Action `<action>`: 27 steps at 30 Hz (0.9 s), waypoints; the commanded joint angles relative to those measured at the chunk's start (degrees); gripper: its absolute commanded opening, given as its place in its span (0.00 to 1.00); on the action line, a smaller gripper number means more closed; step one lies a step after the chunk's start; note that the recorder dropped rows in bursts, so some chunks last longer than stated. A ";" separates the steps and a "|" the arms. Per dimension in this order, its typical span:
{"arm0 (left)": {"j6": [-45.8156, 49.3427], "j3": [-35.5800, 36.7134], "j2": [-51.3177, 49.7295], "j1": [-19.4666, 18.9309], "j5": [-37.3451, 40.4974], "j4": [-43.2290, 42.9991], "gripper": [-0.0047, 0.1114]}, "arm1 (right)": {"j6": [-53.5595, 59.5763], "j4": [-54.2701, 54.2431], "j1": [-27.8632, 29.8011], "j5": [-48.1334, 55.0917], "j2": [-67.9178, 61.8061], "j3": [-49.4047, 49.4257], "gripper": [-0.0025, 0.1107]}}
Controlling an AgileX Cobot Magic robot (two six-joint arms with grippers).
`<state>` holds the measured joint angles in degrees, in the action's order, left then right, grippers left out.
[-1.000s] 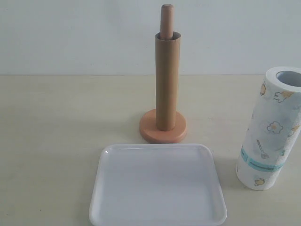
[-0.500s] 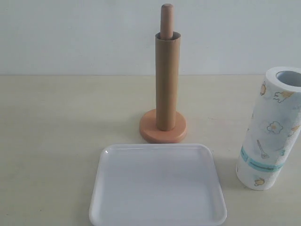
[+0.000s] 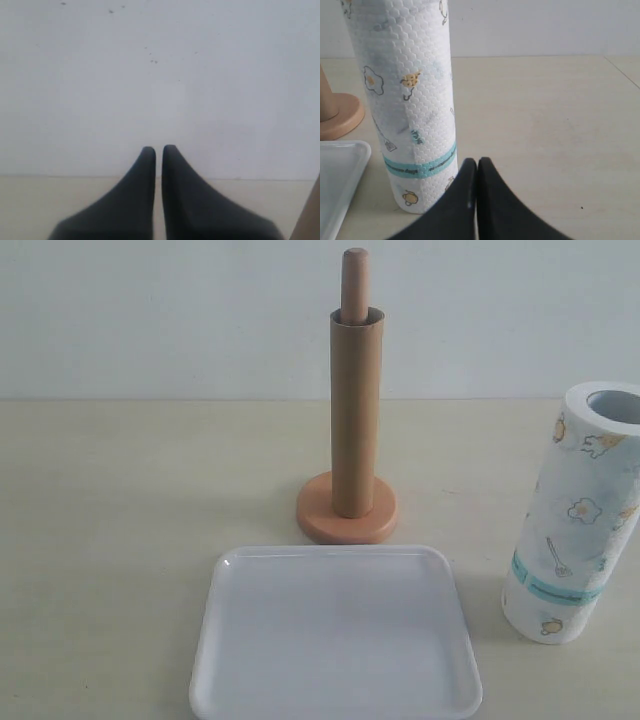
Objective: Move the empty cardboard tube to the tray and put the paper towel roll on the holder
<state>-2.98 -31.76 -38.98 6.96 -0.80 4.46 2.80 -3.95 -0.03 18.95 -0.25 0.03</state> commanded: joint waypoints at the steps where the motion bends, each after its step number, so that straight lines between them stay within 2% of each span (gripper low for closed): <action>1: 1.10 -0.25 -4.43 7.16 -11.97 -5.45 0.08 | 0.17 -0.16 -0.12 -0.25 0.25 -0.03 0.02; 5: -4.05 -0.25 -11.47 13.42 -22.25 -15.20 0.08 | 0.32 -0.16 -0.12 -0.25 0.25 -0.03 0.02; 9: -6.71 -0.25 -21.07 16.88 -28.45 -15.83 0.08 | 0.32 -0.16 -0.12 -0.25 0.25 -0.03 0.02; 14: -8.43 -0.25 -33.91 18.40 -36.68 -15.93 0.08 | 0.20 -0.16 -0.12 -0.25 0.25 -0.03 0.02; 19: -17.36 -1.45 -44.18 18.40 -45.39 -18.19 0.10 | 0.29 -0.16 -0.12 -0.25 0.25 -0.03 0.02; 23: -24.59 -5.61 -49.68 18.40 -45.45 -27.96 0.30 | 0.18 -0.16 -0.12 -0.25 0.25 -0.03 0.02; 27: -30.26 -10.73 -54.98 18.40 -45.62 -35.90 0.55 | 0.18 -0.16 -0.12 -0.25 0.25 -0.03 0.02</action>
<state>-28.74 -39.41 -90.94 25.05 -45.22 -25.42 2.80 -3.95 -0.03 18.95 -0.25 0.03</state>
